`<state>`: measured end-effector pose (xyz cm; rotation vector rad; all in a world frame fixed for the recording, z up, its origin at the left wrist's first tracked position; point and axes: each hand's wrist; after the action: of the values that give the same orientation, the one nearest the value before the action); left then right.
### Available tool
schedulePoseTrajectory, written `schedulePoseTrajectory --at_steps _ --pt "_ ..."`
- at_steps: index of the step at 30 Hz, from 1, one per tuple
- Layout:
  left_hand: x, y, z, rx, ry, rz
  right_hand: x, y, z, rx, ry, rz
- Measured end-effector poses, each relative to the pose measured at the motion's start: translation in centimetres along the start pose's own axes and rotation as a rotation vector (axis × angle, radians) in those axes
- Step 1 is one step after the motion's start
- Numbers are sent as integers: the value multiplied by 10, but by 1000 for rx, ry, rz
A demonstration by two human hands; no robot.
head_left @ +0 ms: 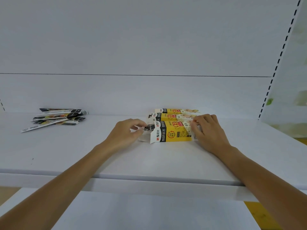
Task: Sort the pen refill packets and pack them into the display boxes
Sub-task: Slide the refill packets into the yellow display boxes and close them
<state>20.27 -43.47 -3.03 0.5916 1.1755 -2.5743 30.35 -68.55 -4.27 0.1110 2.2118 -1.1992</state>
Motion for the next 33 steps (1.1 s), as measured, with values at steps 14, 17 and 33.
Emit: schedulePoseTrajectory --at_steps 14,17,33 --pt "-9 19 -5 -35 100 -415 0 0 -1 53 -22 -59" --pt "-14 20 -2 -108 122 -440 1 -3 -2 54 14 -50" --pt "15 -70 -45 -190 -12 -65 -38 -24 -55 205 -153 -13"
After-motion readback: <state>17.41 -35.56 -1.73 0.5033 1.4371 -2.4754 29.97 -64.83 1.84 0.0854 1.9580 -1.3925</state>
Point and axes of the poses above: each hand's wrist, its own x-axis away from the middle knuckle, its own y-axis out of the palm, z = x × y, and after that the axes turned 7 degrees about y, right-handed
